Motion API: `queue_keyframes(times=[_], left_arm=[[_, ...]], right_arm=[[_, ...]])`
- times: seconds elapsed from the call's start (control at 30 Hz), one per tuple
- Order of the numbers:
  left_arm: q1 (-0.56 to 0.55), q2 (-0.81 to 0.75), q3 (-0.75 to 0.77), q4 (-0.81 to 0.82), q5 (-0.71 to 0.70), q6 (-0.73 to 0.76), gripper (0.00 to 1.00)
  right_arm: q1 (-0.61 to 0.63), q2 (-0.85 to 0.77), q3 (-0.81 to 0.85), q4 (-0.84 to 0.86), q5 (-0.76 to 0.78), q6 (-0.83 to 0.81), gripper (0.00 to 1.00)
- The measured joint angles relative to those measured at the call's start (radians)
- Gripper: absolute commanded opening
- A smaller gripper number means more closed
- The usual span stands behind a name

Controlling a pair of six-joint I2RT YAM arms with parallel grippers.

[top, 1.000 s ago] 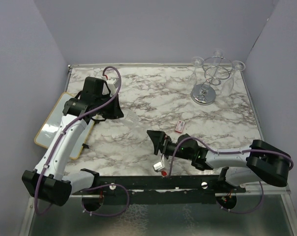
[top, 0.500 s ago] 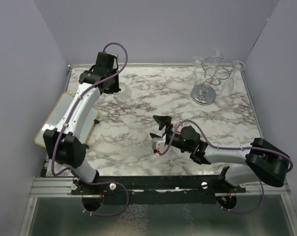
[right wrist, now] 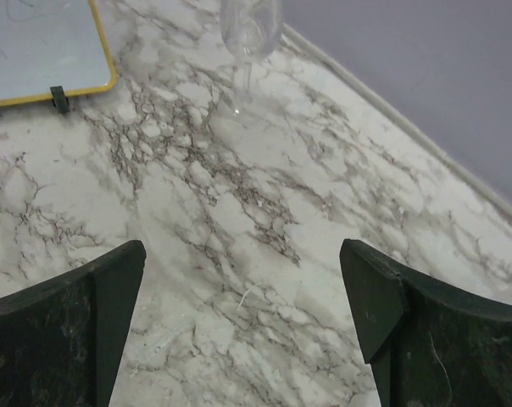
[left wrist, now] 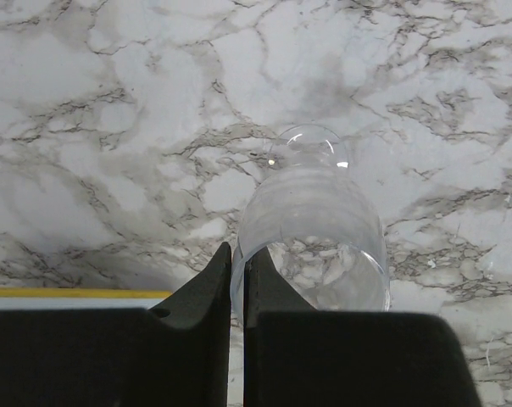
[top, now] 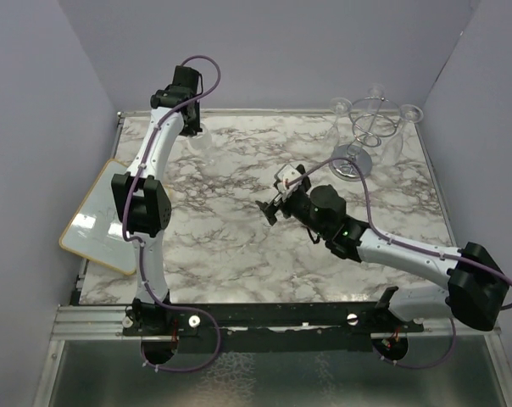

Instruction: Take the wine glass off the wine glass rack

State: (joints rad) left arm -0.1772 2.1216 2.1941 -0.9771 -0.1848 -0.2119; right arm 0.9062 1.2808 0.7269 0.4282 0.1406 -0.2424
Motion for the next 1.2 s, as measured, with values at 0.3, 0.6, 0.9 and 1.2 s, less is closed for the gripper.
queue_keyframes(times=[0.3, 0.6, 0.9, 1.2], left_arm=[[0.034, 0.052, 0.111, -0.070, -0.044, 0.029, 0.00], [0.059, 0.129, 0.179, -0.099, -0.060, 0.043, 0.10], [0.071, 0.133, 0.195, -0.105, -0.060, 0.043, 0.38], [0.073, 0.129, 0.252, -0.105, -0.055, 0.043, 0.58]], right_arm=[[-0.141, 0.017, 0.119, -0.320, -0.092, 0.261, 1.00], [-0.169, 0.016, 0.156, -0.406, -0.151, 0.346, 1.00], [-0.182, 0.012, 0.149, -0.414, -0.172, 0.384, 1.00], [-0.188, -0.021, 0.154, -0.441, -0.180, 0.395, 1.00]])
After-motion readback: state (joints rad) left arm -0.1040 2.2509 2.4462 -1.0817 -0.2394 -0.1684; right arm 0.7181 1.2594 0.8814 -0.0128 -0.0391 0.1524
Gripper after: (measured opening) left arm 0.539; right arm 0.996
